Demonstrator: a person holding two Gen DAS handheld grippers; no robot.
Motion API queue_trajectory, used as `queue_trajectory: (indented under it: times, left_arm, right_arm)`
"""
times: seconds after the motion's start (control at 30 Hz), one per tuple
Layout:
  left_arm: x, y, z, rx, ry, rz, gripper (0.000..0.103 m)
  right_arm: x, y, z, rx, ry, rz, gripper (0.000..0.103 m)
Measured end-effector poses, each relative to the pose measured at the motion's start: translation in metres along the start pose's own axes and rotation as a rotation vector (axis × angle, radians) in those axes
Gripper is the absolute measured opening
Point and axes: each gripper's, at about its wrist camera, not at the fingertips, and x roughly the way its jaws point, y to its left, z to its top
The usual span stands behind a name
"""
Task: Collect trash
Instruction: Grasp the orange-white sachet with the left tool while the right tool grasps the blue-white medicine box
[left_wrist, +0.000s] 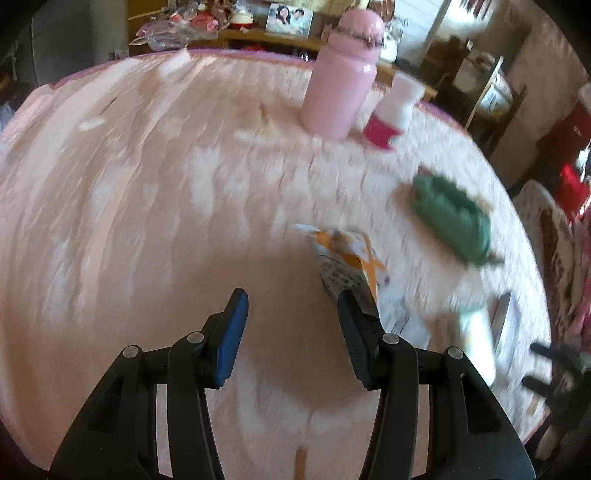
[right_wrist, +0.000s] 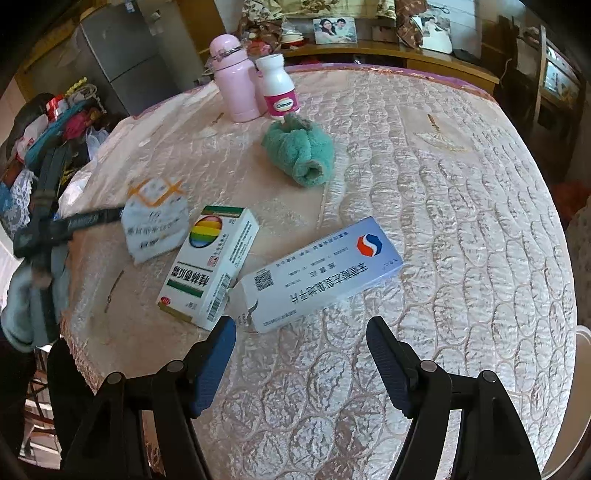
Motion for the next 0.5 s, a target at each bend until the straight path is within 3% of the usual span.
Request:
queue_trajectory:
  times: [0.13,0.3,0.5]
  left_arm:
    - [-0.007,0.009,0.016,-0.076,-0.025,-0.076,0.049]
    - [-0.019,0.013,0.011,-0.133,-0.021,-0.163,0.058]
    - [-0.004,-0.002,-0.001,-0.149,0.043,-0.192,0.059]
  right_arm:
    - [0.001,-0.008,0.003,0.046,-0.003,0.02,0.073]
    - [0.011,-0.017,0.009,0.107,0.01,0.04,0.076]
    - [0.025,-0.021,0.02,0.232,-0.001,0.051,0.076]
